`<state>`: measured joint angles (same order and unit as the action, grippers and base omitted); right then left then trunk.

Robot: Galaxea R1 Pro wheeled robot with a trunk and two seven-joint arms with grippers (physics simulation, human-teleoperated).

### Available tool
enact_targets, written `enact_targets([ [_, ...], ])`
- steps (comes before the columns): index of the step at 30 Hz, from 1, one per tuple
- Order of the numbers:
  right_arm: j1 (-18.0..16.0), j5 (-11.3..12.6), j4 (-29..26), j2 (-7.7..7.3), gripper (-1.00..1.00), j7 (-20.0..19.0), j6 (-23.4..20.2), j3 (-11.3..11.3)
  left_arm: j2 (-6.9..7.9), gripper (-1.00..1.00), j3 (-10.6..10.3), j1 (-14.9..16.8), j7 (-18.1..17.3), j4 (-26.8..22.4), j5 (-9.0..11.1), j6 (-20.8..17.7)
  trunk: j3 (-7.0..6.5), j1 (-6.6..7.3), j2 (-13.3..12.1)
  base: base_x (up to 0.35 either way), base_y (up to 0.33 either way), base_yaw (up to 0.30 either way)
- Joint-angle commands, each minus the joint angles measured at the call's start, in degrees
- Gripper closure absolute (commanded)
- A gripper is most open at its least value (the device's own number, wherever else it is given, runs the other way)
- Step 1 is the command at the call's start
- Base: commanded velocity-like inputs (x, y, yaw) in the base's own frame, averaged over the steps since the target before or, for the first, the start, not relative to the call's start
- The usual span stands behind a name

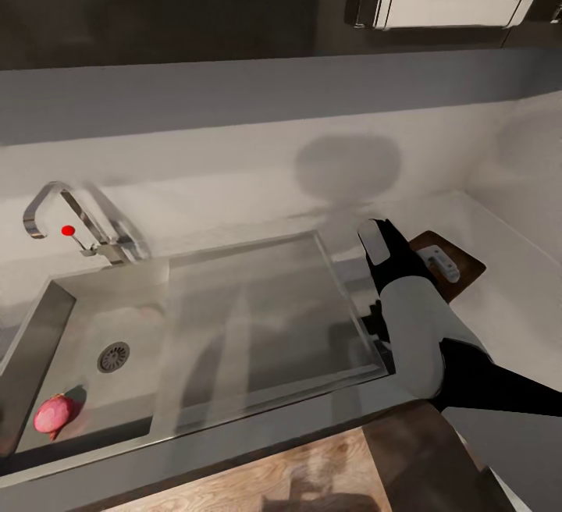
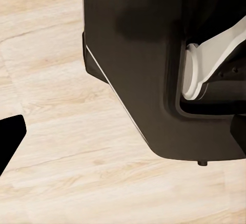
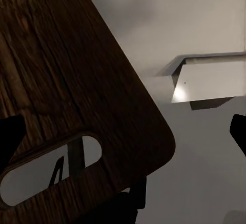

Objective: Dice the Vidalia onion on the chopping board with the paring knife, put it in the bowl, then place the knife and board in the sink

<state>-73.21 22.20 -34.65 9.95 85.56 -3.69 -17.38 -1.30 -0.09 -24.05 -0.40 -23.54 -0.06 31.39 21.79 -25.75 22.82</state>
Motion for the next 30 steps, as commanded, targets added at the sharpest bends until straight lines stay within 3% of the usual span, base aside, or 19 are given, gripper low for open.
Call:
enact_targets([
  [1, -0.04, 0.04, -0.07, 0.05, -1.0, 0.13, -0.41, -0.19, 0.01, -1.0, 0.0, -0.03, -0.04, -0.1, 0.03, 0.03, 0.09, -0.04, 0.1, -0.004, -0.001, 0.0],
  [30, -0.08, 0.04, 0.02, 0.05, -1.0, -0.15, -0.44, -0.16, 0.06, -1.0, 0.0, -0.03, -0.04, -0.01, 0.14, 0.03, 0.09, -0.04, 0.1, -0.044, 0.0, 0.0],
])
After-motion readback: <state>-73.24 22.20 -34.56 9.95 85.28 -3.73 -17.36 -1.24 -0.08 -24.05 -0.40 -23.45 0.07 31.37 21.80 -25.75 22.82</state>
